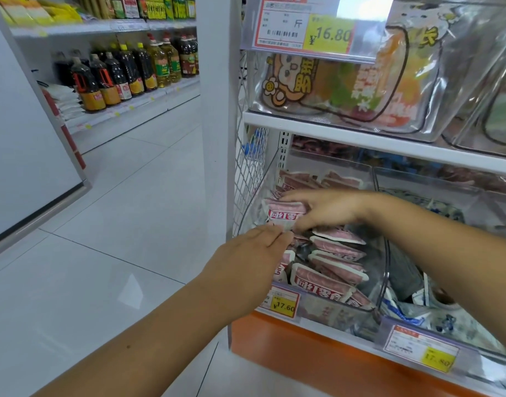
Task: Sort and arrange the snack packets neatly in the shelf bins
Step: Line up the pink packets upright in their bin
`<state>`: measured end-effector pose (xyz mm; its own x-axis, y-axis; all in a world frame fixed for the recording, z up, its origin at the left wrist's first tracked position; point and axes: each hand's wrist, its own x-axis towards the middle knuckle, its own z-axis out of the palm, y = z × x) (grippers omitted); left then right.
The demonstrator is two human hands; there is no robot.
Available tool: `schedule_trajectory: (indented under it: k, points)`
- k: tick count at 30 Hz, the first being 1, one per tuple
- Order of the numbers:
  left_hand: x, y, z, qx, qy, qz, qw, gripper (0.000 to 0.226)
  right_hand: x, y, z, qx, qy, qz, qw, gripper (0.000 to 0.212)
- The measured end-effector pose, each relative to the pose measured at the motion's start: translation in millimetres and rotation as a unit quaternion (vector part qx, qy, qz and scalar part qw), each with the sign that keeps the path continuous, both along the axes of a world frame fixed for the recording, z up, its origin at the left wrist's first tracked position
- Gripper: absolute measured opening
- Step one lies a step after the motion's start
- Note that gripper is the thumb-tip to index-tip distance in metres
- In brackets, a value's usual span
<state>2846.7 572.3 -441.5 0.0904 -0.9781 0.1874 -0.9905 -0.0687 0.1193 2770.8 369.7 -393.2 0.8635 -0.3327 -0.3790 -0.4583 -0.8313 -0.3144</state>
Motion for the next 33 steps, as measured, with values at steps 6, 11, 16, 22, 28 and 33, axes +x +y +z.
schedule_trajectory:
  k: [6,11,16,22,28,33]
  points:
    - [-3.9,-9.9,-1.0,-0.007,-0.022,0.04,0.999,0.062,1.5,11.5,-22.3,-0.085,-0.063,0.017,0.994,0.065]
    - [-1.8,-8.8,-4.8,-0.004,-0.01,0.045,0.999,0.067,10.5,1.6,-26.8,0.01,-0.191,-0.118,0.974,0.021]
    - [-12.4,-12.8,0.9,0.067,-0.044,0.039,0.996,0.078,-2.8,15.9,-27.4,-0.059,-0.05,0.056,0.995,0.051]
    - [-7.8,-37.9,23.0,0.093,0.105,0.027,0.99,0.071,-51.2,-13.7,15.9,-0.193,-0.054,0.0,0.98,0.055]
    - [-12.3,-77.5,1.4,0.093,0.06,0.039,0.993,0.064,-53.0,-18.9,7.2,-0.189,0.128,0.018,0.974,0.054]
    - [-2.6,-92.4,-7.2,0.099,0.05,0.038,0.993,0.06,-42.6,-46.5,20.7,-0.205,-0.069,-0.096,0.972,0.023]
